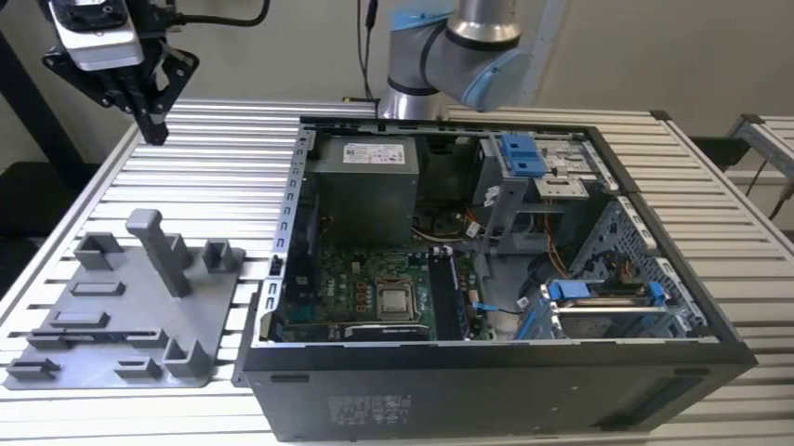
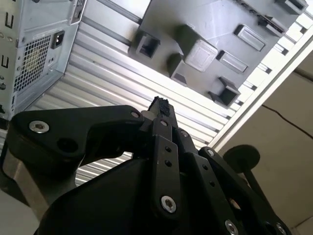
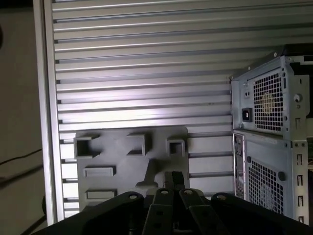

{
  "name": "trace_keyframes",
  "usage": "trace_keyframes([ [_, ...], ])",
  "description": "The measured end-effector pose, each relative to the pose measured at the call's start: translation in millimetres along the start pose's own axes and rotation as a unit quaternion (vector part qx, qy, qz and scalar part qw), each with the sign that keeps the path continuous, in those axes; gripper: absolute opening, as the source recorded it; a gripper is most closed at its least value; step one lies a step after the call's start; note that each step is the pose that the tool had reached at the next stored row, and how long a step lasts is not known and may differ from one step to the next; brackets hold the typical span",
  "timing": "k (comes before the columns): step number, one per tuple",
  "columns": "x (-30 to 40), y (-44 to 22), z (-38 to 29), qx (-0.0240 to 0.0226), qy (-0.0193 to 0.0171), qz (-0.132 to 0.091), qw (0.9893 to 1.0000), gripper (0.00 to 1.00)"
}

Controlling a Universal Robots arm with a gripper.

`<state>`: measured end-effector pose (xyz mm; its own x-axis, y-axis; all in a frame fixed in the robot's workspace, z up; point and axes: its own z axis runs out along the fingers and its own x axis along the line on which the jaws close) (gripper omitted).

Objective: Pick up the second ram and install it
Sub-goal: 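Reach for the second ram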

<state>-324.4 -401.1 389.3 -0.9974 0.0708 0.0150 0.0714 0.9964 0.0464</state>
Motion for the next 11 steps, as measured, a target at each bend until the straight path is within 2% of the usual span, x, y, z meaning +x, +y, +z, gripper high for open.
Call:
trace_keyframes([
  [11,25.3,-2.6,0.7,0.0,0.0001,0.0,1.0,0.11],
])
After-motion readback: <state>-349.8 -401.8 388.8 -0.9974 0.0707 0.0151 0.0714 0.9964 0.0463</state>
